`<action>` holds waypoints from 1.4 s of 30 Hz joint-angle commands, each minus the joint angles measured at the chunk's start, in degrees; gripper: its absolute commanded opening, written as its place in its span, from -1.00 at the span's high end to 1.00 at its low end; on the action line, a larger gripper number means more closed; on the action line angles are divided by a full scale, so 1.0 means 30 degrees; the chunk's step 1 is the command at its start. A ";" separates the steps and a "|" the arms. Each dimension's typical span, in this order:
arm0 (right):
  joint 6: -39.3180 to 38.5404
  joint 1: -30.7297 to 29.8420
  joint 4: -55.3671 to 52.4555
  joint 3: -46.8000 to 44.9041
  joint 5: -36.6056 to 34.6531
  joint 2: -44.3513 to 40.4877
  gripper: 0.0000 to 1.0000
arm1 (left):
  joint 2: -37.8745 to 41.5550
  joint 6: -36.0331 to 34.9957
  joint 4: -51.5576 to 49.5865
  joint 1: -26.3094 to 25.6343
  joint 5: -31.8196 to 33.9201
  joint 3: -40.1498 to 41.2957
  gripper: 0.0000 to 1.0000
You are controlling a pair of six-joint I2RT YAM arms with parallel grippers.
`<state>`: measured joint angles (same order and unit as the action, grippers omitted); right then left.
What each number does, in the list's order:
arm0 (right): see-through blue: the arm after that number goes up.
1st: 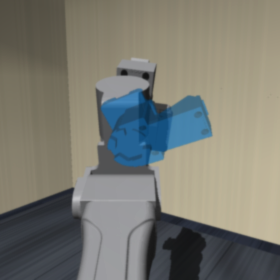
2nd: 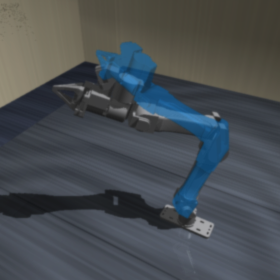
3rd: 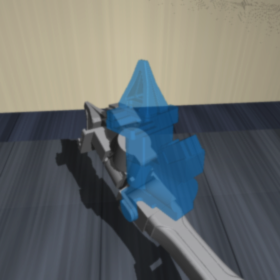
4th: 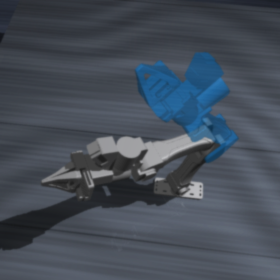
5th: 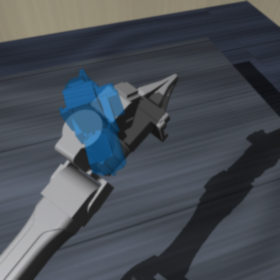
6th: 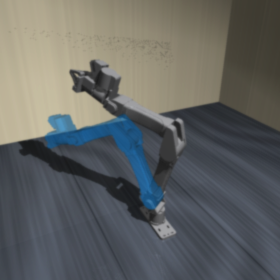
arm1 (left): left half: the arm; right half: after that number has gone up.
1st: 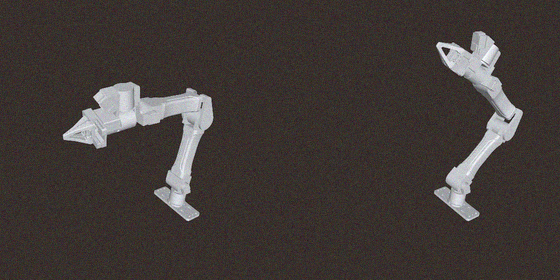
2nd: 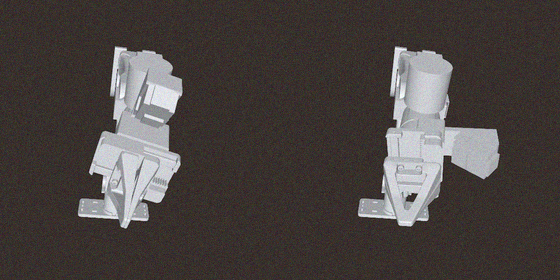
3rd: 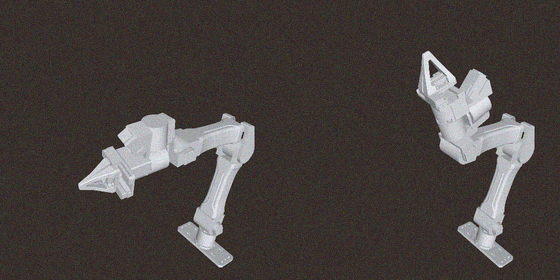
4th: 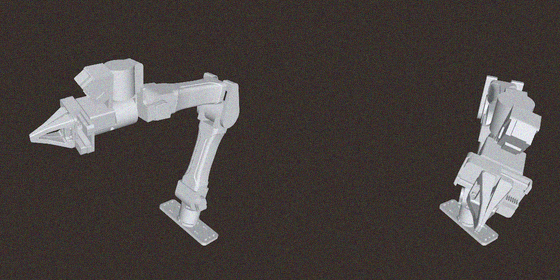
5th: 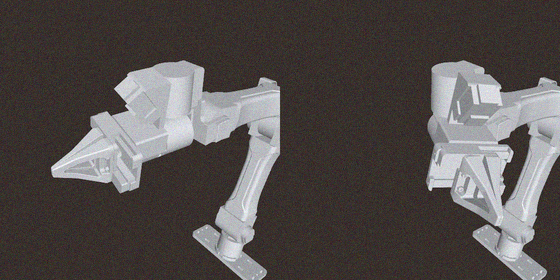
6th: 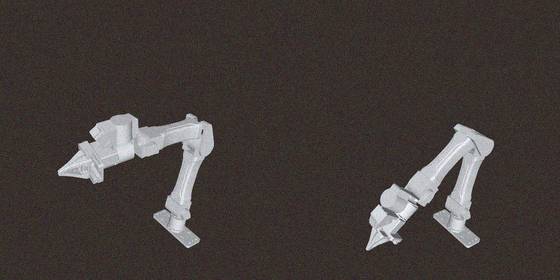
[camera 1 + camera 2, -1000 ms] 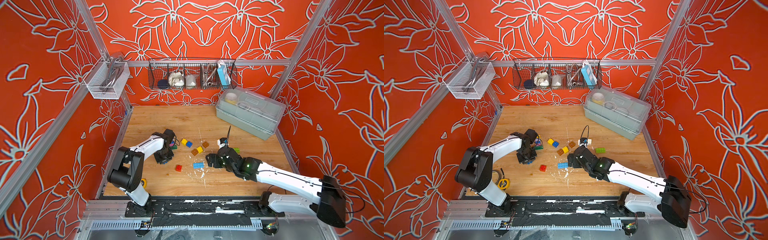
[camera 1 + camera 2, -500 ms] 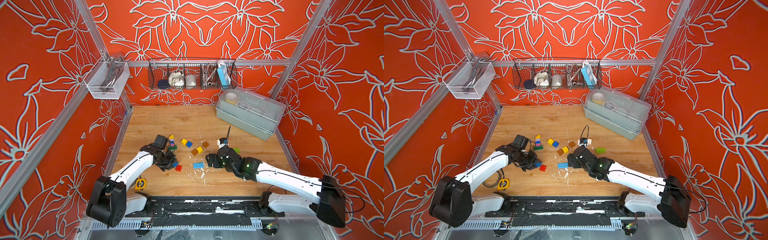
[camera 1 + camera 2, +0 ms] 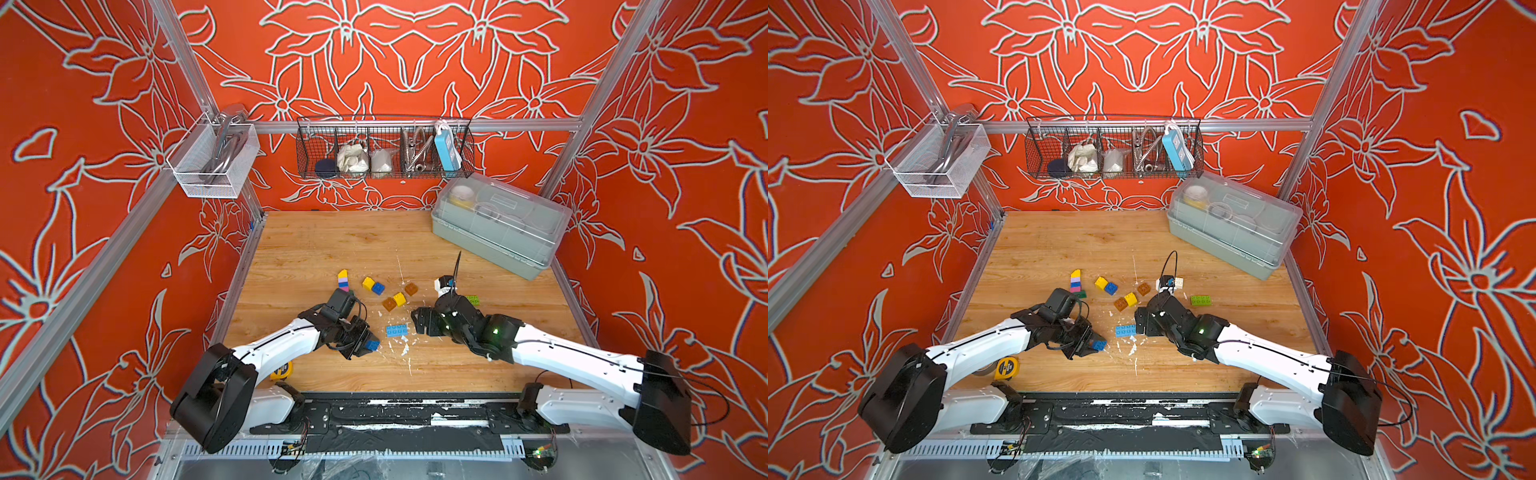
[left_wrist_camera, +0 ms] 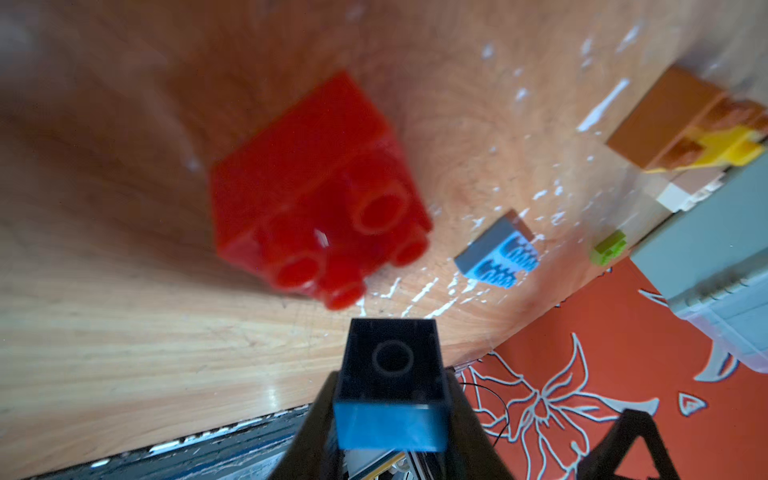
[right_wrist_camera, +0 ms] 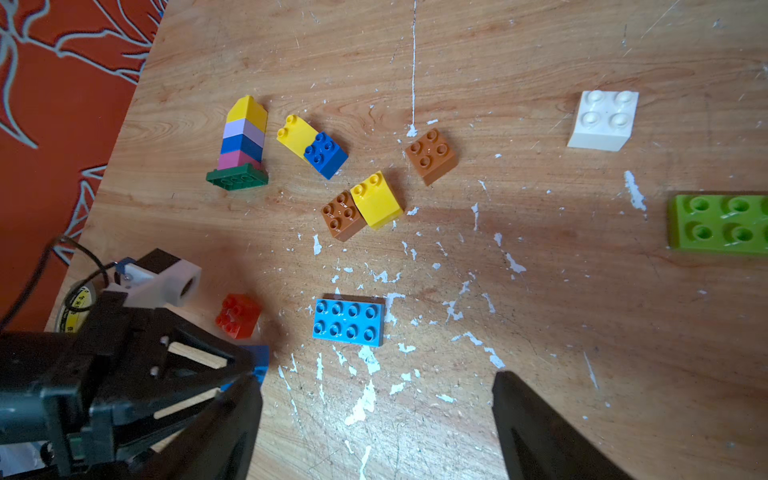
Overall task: Assemble the number 1 with lego
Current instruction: Place the lego brick at the center of the board, then pick up the lego brick from the center of the board.
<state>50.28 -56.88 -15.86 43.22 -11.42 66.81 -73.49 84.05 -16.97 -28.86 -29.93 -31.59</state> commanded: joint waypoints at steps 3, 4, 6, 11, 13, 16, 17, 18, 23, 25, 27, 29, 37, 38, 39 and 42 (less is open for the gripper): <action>-0.0004 0.0094 -0.0171 0.0419 -0.0031 0.0108 -0.83 | -0.0704 0.0723 0.1660 -0.0516 -0.0418 0.0377 0.39; -0.0009 0.0094 -0.0186 0.0418 -0.0033 0.0093 -0.83 | -0.0826 0.0701 0.1802 -0.0545 -0.0477 0.0453 0.39; 0.0002 0.0094 -0.0192 0.0417 -0.0030 0.0114 -0.84 | -0.1019 0.0614 0.1840 -0.0546 -0.0554 0.0577 0.37; 0.0011 0.0094 -0.0190 0.0444 -0.0035 0.0136 -0.83 | -0.1413 0.0305 0.1748 -0.0545 -0.0657 0.0722 0.15; 0.0022 0.0094 -0.0215 0.0446 -0.0004 0.0130 -0.83 | -0.1570 0.0005 0.1474 -0.0516 -0.0604 0.0588 -0.08; 0.0016 0.0094 -0.0233 0.0446 -0.0018 0.0094 -0.83 | -0.1555 -0.0493 0.0718 -0.0436 -0.0304 0.0218 -0.24; 0.0006 0.0094 -0.0248 0.0422 -0.0014 0.0063 -0.83 | -0.1456 -0.0628 0.0462 -0.0431 -0.0173 0.0112 -0.28; 0.0004 0.0101 -0.0251 0.0424 -0.0047 0.0044 -0.83 | -0.1286 -0.0732 0.0126 -0.0399 -0.0005 0.0019 -0.34; -0.0001 0.0094 -0.0204 0.0417 -0.0031 0.0068 -0.83 | 0.0110 -0.1752 -0.2535 -0.0178 0.1394 -0.1035 -0.45; -0.0022 0.0094 -0.0220 0.0446 0.0049 0.0107 -0.83 | 0.0643 -0.2357 -0.3368 -0.0106 0.1875 -0.1556 -0.45; -0.0102 0.0094 -0.0180 0.0468 0.0200 0.0195 -0.83 | 0.1100 -0.3004 -0.4496 -0.0104 0.2467 -0.2232 -0.45; -0.0264 0.0094 -0.0187 0.0588 0.0555 0.0347 -0.80 | 0.1698 -0.3441 -0.5446 -0.0084 0.2944 -0.2637 -0.44; -0.0241 0.0094 -0.0451 0.1539 0.2584 0.2653 -0.71 | 0.3988 -0.6536 -0.8951 0.1749 0.5937 -0.2683 -0.43; -0.0268 0.0075 -0.0632 0.1778 0.2666 0.2908 -0.71 | 0.3667 -0.7367 -0.8905 0.2177 0.5989 -0.2794 -0.42; -0.0320 0.0064 -0.0804 0.1970 0.2750 0.3209 -0.71 | 0.3115 -0.8401 -0.8734 0.2625 0.5829 -0.2997 -0.41; -0.0277 0.0064 -0.1013 0.2101 0.2838 0.3611 -0.70 | 0.1038 -1.1504 -0.9135 0.2828 0.6259 -0.4528 -0.38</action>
<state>49.95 -56.90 -16.88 47.94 -4.16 77.25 -66.26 60.55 -41.60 -20.84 -13.78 -42.04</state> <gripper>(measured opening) 0.851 0.691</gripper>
